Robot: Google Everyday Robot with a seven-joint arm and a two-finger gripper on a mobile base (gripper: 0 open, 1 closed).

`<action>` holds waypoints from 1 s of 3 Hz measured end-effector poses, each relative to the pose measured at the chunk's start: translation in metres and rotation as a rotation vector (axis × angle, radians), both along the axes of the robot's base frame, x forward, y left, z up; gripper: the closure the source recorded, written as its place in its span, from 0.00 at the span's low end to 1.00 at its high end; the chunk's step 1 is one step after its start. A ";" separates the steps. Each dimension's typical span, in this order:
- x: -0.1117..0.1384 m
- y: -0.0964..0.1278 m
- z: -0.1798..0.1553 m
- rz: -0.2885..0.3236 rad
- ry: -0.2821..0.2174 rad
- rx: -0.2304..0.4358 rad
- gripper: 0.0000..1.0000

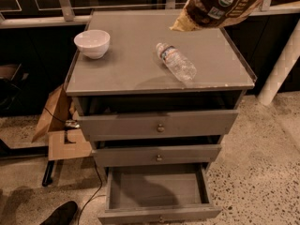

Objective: Place brown chip bag into bottom drawer

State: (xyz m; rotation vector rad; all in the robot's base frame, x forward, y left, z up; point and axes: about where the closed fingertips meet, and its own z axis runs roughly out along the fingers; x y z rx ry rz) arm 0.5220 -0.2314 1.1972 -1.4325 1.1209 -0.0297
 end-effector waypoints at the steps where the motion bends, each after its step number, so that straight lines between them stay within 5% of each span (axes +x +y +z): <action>1: -0.021 -0.009 -0.002 0.057 -0.028 -0.042 1.00; 3: -0.090 -0.038 -0.038 0.177 -0.074 -0.223 1.00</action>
Offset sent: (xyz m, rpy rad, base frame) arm -0.1123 -0.0503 -0.0334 -0.2523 -0.1121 0.1989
